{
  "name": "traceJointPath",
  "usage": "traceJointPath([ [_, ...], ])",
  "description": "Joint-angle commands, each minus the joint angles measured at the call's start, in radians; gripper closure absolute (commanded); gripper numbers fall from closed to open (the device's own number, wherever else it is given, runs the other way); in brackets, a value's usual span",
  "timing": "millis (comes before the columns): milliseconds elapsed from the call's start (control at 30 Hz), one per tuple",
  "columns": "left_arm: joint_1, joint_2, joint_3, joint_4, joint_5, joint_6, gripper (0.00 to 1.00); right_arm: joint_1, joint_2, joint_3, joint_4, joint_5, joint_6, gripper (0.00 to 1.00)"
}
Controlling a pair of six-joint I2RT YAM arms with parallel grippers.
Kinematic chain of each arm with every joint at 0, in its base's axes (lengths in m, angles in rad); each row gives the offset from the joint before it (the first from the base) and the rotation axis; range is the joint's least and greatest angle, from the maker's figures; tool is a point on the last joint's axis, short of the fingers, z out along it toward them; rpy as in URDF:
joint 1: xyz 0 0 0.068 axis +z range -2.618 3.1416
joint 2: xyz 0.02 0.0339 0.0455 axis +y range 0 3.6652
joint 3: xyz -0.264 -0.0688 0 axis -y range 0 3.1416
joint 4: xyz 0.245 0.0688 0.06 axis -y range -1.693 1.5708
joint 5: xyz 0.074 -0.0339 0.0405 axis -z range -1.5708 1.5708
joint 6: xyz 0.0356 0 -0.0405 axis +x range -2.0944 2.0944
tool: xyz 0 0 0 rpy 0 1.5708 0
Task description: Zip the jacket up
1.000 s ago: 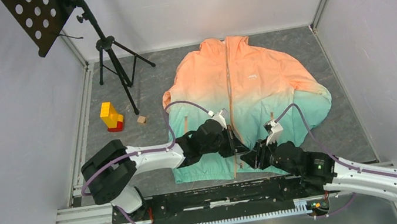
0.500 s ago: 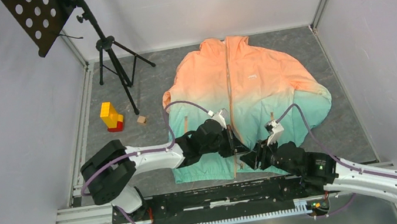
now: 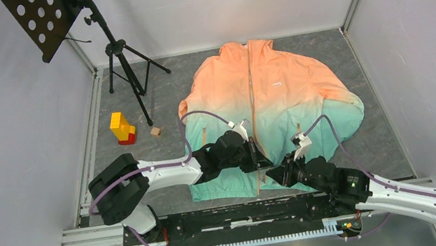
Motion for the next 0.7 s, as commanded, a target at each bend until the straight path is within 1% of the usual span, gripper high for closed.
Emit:
traceJointPath([
  [0,0.005,-0.028,0.008,0.055,0.031,0.001,0.98,-0.001,-0.001,-0.013,0.027,0.001,-0.011,0.8],
  [100,0.006,-0.023,0.011,0.059,0.042,0.001,0.98,-0.001,0.0,-0.021,0.034,0.003,-0.015,0.86],
  [133,0.005,-0.023,0.014,0.059,0.043,0.001,0.98,-0.001,-0.002,-0.026,0.036,0.004,-0.015,0.9],
  [167,0.006,-0.023,0.016,0.06,0.046,0.001,0.98,0.0,-0.003,-0.03,0.036,0.007,-0.014,0.97],
  [200,0.006,-0.022,0.016,0.06,0.048,0.0,0.98,-0.001,-0.004,-0.032,0.036,0.011,-0.014,0.99],
  [367,0.006,-0.026,0.014,0.06,0.051,0.001,0.98,-0.001,-0.021,-0.045,0.054,0.041,-0.058,1.0],
  [500,0.014,-0.035,0.014,0.067,0.077,0.014,0.98,-0.001,-0.052,-0.069,0.11,0.029,-0.178,1.0],
  [533,0.022,-0.043,0.01,0.067,0.082,0.019,0.94,-0.001,-0.062,-0.07,0.117,0.021,-0.222,1.0],
  [567,0.031,-0.055,0.002,0.067,0.09,0.023,0.85,0.0,-0.069,-0.065,0.112,0.014,-0.253,1.0],
  [667,0.062,-0.101,-0.024,0.045,0.117,0.066,0.43,0.0,-0.088,-0.046,0.083,-0.011,-0.358,1.0],
])
